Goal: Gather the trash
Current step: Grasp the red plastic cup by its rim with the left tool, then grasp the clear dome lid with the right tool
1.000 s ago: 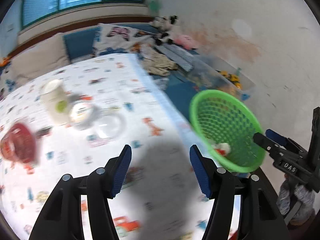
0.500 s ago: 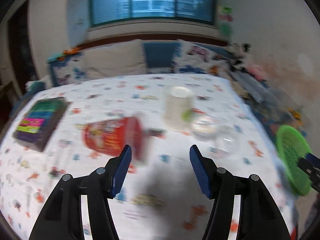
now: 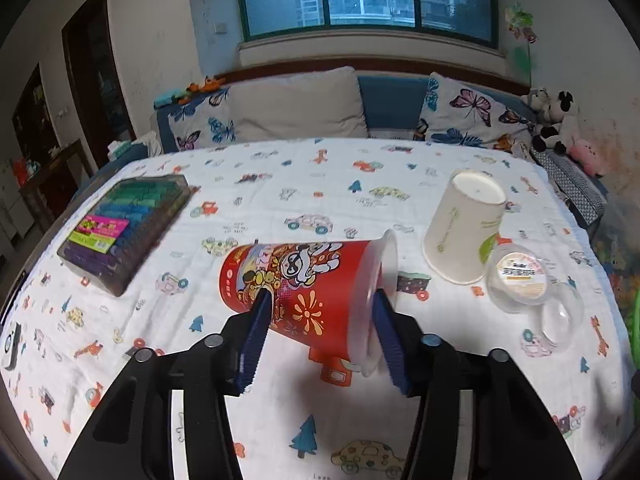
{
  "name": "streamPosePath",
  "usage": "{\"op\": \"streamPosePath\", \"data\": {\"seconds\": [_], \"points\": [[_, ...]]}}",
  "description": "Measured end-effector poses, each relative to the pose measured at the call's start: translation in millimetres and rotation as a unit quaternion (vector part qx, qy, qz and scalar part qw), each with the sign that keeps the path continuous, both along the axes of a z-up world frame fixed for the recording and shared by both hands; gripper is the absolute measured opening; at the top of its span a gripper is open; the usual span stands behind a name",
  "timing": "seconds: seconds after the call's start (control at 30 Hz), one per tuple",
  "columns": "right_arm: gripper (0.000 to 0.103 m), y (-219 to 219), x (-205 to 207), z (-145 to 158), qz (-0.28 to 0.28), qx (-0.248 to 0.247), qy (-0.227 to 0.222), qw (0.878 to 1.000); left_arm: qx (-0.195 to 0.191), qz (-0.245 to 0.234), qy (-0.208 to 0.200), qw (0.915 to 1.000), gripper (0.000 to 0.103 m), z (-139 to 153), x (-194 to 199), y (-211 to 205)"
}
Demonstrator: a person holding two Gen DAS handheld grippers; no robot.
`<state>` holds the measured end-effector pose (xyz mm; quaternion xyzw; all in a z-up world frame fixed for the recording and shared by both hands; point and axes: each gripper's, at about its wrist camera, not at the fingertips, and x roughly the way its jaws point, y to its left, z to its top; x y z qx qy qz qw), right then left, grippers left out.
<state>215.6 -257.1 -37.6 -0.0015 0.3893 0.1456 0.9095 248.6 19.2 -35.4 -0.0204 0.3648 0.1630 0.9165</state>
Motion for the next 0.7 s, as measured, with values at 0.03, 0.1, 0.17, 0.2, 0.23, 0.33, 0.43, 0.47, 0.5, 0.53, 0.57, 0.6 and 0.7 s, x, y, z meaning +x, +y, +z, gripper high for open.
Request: {"op": "streamPosePath", "data": {"seconds": [0.03, 0.1, 0.17, 0.2, 0.23, 0.33, 0.43, 0.47, 0.5, 0.53, 0.57, 0.6, 0.7], "points": [[0.078, 4, 3, -1, 0.004, 0.0, 0.002, 1.0, -0.002, 0.0, 0.002, 1.0, 0.044, -2, 1, 2], [0.078, 11, 10, -5, 0.014, 0.0, 0.007, 1.0, -0.006, 0.001, 0.005, 1.0, 0.042, -4, 3, 5], [0.078, 19, 15, -8, 0.024, -0.003, 0.009, 1.0, -0.007, 0.0, 0.002, 1.0, 0.038, -4, 3, 8], [0.078, 24, 19, -10, 0.029, -0.006, 0.01, 1.0, -0.006, -0.002, 0.003, 1.0, 0.036, -4, 2, 10], [0.078, 27, 22, -12, 0.032, -0.007, 0.012, 0.999, -0.006, -0.002, 0.004, 1.0, 0.032, -4, 2, 12], [0.078, 36, 34, -19, 0.039, -0.005, 0.021, 0.999, -0.019, -0.004, 0.012, 0.9997, 0.025, -5, 1, 20], [0.076, 45, 44, -25, 0.044, -0.005, 0.026, 0.999, -0.029, -0.004, 0.022, 0.9993, 0.019, -8, 0, 32], [0.075, 46, 47, -25, 0.045, -0.006, 0.026, 0.999, -0.033, -0.003, 0.025, 0.9991, 0.017, -8, -2, 36], [0.074, 50, 51, -27, 0.045, -0.008, 0.028, 0.999, -0.036, -0.002, 0.027, 0.999, 0.015, -9, -3, 40], [0.073, 53, 53, -29, 0.046, -0.01, 0.029, 0.998, -0.037, -0.002, 0.027, 0.9989, 0.013, -10, -3, 42], [0.072, 56, 56, -30, 0.046, -0.011, 0.031, 0.998, -0.042, -0.001, 0.028, 0.9987, 0.011, -11, -5, 47], [0.072, 57, 58, -32, 0.047, -0.012, 0.031, 0.998, -0.046, -0.001, 0.03, 0.9985, 0.01, -12, -6, 49], [0.071, 62, 66, -36, 0.045, -0.014, 0.034, 0.998, -0.057, -0.002, 0.032, 0.9979, 0.005, -14, -8, 60]]}}
